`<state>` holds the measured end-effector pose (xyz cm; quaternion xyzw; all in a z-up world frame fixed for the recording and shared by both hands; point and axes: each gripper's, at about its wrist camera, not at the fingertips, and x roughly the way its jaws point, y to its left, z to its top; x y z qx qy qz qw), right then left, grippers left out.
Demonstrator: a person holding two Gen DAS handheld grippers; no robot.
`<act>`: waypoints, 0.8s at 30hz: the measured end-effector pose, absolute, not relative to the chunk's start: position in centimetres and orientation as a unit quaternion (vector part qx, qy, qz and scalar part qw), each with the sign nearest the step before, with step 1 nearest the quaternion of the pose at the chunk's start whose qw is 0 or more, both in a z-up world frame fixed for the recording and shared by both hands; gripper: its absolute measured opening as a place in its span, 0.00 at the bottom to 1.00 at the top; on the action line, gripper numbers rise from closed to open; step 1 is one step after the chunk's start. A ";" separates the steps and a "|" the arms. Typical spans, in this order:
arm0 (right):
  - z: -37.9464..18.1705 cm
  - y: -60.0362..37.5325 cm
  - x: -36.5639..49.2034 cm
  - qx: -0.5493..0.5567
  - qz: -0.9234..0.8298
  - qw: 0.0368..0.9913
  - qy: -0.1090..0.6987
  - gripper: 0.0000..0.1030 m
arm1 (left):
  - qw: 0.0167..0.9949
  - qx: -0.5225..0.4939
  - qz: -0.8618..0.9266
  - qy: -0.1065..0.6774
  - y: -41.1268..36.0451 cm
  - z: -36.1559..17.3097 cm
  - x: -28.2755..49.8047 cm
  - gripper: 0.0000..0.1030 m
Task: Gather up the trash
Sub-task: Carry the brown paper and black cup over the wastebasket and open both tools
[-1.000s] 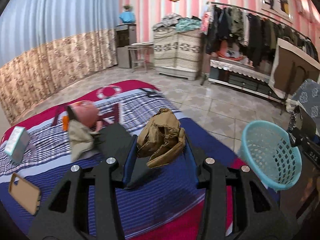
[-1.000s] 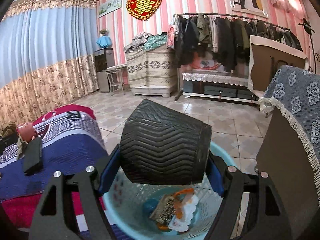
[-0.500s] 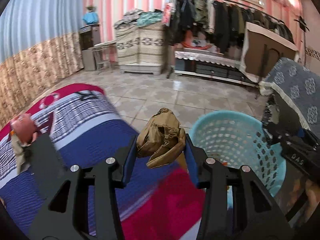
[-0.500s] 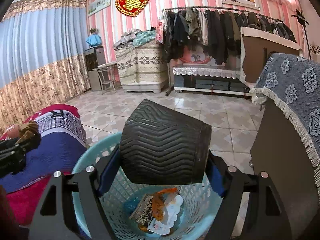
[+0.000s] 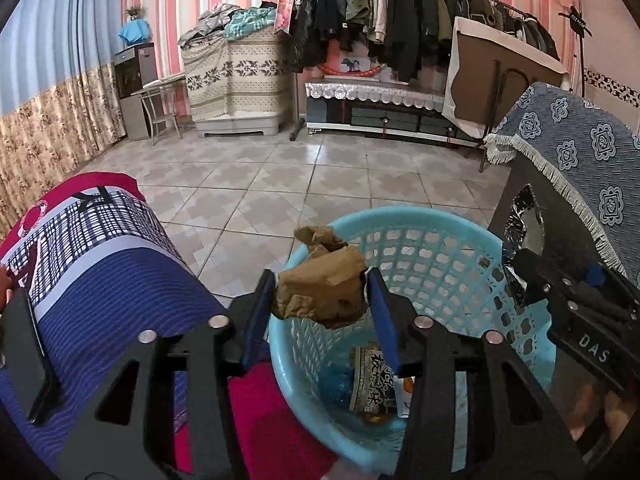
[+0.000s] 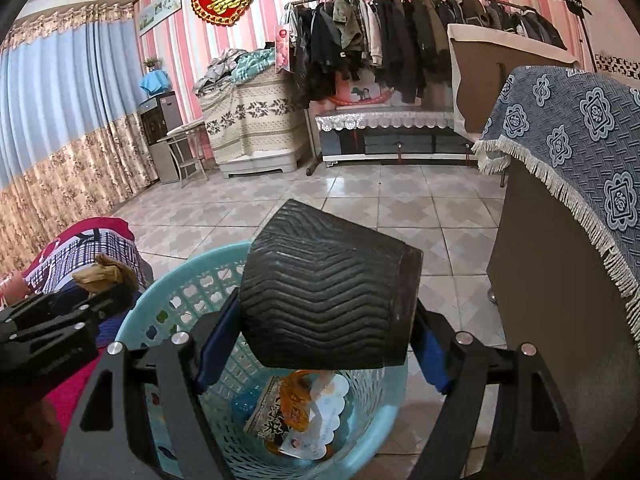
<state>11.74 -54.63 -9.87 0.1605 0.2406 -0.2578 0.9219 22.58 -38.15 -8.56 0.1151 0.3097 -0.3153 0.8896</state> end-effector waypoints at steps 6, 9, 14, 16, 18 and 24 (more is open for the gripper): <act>-10.2 -54.4 11.9 0.156 -0.254 0.922 0.247 0.73 | 0.893 0.116 -0.311 0.305 -38.2 -8.4 22.7 0.72; -10.3 -54.1 12.2 0.153 -0.250 0.922 0.251 0.73 | 0.898 0.109 -0.302 0.302 -37.1 -8.0 22.7 0.80; -10.3 -53.0 13.1 0.138 -0.240 0.926 0.259 0.74 | 0.913 0.096 -0.278 0.283 -34.5 -7.1 22.3 0.92; -10.3 -52.4 13.4 0.130 -0.238 0.927 0.258 0.74 | 0.916 0.091 -0.269 0.282 -33.3 -6.8 22.3 0.94; -10.1 -51.8 13.6 0.122 -0.236 0.929 0.257 0.75 | 0.919 0.089 -0.261 0.282 -32.2 -6.5 22.2 0.94; -9.4 -50.4 13.7 0.096 -0.244 0.933 0.245 0.92 | 0.931 0.080 -0.225 0.277 -27.7 -5.9 22.1 0.95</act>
